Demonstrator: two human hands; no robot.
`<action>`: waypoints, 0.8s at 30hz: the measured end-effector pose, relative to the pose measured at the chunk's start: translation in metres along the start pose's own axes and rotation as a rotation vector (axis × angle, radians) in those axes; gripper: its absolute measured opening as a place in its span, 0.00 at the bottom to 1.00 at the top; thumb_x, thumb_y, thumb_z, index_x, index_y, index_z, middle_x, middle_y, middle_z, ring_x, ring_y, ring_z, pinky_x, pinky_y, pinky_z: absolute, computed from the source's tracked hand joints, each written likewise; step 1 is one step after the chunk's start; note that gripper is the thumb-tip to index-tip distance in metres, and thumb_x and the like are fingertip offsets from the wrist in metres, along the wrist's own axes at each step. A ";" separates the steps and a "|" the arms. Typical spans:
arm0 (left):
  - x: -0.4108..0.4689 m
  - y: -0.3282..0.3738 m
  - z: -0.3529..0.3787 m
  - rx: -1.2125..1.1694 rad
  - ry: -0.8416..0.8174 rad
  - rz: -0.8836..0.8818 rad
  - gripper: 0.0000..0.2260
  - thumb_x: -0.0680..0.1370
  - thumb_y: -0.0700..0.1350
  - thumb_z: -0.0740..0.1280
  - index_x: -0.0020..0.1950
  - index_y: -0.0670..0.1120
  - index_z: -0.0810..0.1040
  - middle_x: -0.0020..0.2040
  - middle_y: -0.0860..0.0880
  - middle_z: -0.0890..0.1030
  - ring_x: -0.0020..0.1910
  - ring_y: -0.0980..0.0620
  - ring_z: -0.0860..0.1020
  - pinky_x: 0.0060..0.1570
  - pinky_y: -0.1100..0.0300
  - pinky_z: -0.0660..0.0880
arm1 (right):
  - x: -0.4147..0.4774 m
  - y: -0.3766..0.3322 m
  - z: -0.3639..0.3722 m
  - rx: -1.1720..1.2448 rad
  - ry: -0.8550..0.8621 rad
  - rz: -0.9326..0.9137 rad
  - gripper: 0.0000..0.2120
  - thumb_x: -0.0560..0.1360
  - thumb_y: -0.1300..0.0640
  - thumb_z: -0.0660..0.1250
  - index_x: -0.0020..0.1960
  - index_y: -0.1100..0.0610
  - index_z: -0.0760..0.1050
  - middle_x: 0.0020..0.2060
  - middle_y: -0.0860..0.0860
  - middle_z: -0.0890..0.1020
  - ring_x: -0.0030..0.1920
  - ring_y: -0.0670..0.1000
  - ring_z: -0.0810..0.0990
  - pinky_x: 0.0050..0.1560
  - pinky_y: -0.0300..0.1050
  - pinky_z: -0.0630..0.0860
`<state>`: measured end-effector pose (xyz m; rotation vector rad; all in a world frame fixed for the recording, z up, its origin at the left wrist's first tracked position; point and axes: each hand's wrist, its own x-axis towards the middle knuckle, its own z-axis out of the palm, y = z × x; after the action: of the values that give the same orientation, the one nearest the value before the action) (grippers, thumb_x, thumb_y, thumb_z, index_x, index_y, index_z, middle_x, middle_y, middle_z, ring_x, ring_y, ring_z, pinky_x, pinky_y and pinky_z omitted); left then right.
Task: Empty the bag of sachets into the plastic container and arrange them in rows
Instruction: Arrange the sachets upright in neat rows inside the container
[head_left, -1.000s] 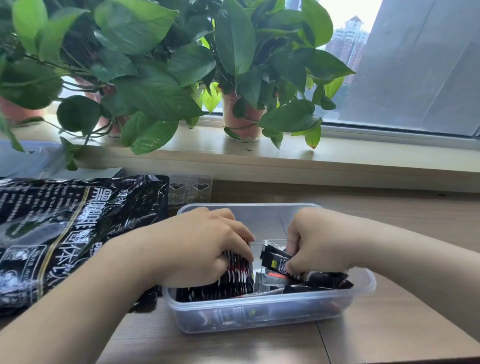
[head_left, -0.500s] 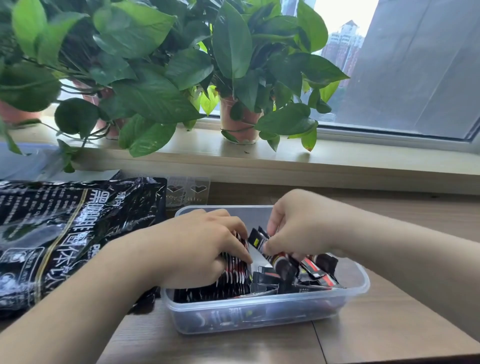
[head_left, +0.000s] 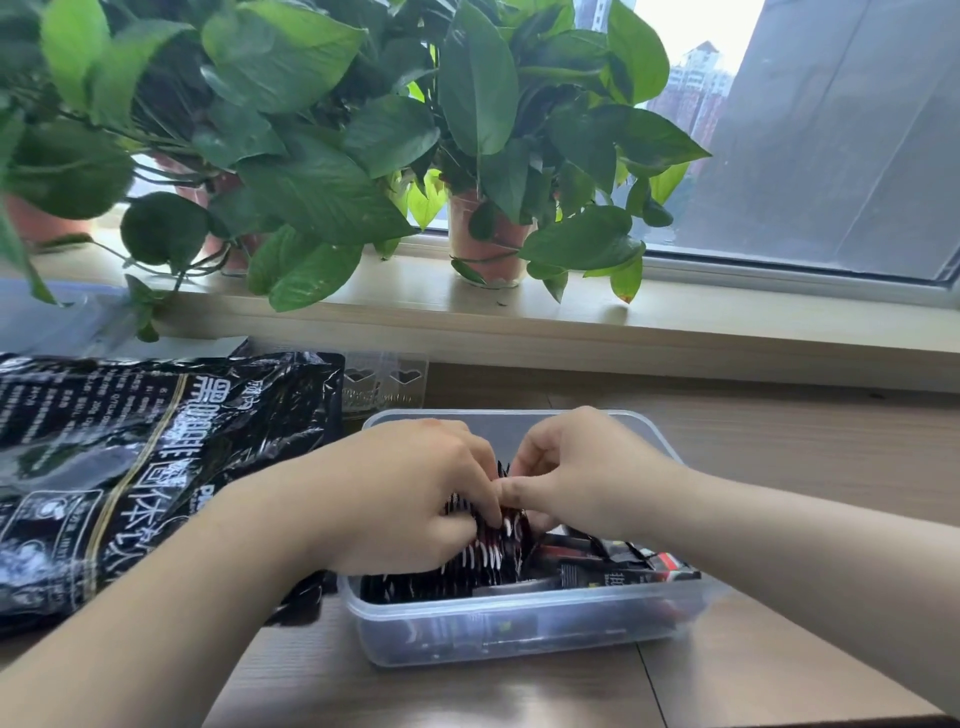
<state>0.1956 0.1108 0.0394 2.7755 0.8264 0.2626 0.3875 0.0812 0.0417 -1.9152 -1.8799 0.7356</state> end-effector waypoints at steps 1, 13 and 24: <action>0.000 0.000 0.000 0.013 0.001 0.000 0.18 0.71 0.49 0.61 0.54 0.59 0.86 0.55 0.61 0.80 0.55 0.62 0.73 0.60 0.59 0.71 | -0.002 -0.001 -0.003 0.018 -0.034 0.008 0.11 0.70 0.47 0.78 0.39 0.53 0.81 0.31 0.50 0.87 0.30 0.43 0.85 0.29 0.32 0.76; 0.000 -0.001 0.001 0.041 0.018 0.058 0.19 0.71 0.68 0.68 0.55 0.60 0.85 0.54 0.63 0.80 0.55 0.65 0.74 0.56 0.61 0.73 | -0.015 0.003 -0.012 0.002 -0.212 0.037 0.21 0.58 0.52 0.85 0.46 0.52 0.80 0.35 0.47 0.86 0.41 0.49 0.86 0.54 0.52 0.82; 0.002 0.002 0.000 0.127 -0.039 0.055 0.16 0.77 0.61 0.65 0.64 0.68 0.78 0.59 0.63 0.74 0.57 0.65 0.70 0.61 0.60 0.69 | -0.011 0.011 -0.017 0.127 -0.143 0.115 0.10 0.68 0.56 0.80 0.47 0.55 0.82 0.39 0.52 0.89 0.40 0.49 0.88 0.50 0.45 0.84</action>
<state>0.1981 0.1102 0.0397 2.9144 0.7847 0.1710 0.4071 0.0711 0.0501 -1.9480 -1.7677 1.0272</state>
